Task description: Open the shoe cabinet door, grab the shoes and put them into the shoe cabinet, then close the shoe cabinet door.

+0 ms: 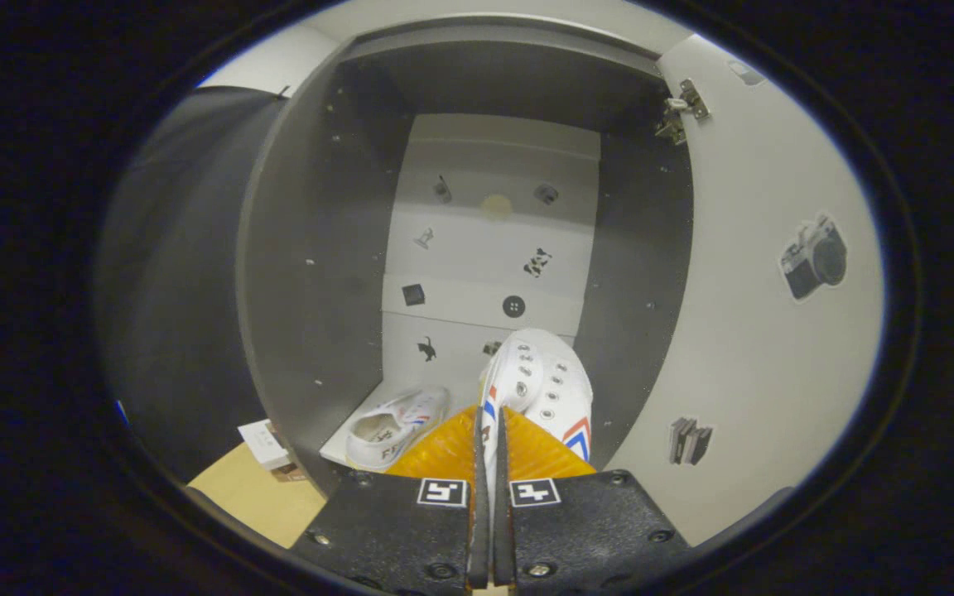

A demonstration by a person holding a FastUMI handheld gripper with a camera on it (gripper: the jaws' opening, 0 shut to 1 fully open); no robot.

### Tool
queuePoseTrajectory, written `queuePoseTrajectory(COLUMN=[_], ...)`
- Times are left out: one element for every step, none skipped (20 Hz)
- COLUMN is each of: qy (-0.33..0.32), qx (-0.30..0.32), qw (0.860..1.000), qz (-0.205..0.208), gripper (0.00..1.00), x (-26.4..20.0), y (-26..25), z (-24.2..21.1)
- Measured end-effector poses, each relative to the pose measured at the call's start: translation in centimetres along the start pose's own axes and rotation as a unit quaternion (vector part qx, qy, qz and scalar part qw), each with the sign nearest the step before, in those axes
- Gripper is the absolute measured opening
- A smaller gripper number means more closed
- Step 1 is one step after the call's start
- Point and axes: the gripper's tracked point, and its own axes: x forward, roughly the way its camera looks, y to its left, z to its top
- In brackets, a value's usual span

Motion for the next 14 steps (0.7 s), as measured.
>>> queuePoseTrajectory(qy=[0.003,0.005,0.007,0.01,0.013,0.017,0.022,0.027,0.031,0.036,0.041,0.046,0.051,0.056], qx=[-0.005,-0.009,-0.015,-0.017,-0.018,-0.018,-0.017,-0.016,-0.013,-0.012,-0.012,-0.011,-0.01,-0.009], qw=[1.0,1.0,1.0,1.0,1.0,1.0,1.0,0.999,0.999,0.999,0.999,0.998,0.998,0.998], qz=[-0.003,-0.004,-0.004,-0.003,-0.003,-0.002,0.0,0.005,0.011,0.018,0.025,0.032,0.037,0.041], gripper=[0.06,0.06,0.06,0.06,0.06,0.06,0.06,0.06,0.06,0.06,0.06,0.06,0.06,0.06], x=[1.0,1.9,2.5,3.3,4.1,4.6,5.4,6.8,7.8,8.6,9.5,10.4,11.1,11.9], y=[-0.2,-0.1,-0.1,-0.1,0.0,-0.1,0.1,0.6,1.1,1.6,2.0,2.4,2.8,3.2], z=[-0.2,-0.5,-0.7,-1.0,-1.4,-1.8,-2.2,-2.8,-3.6,-4.4,-5.3,-6.0,-6.6,-7.2])
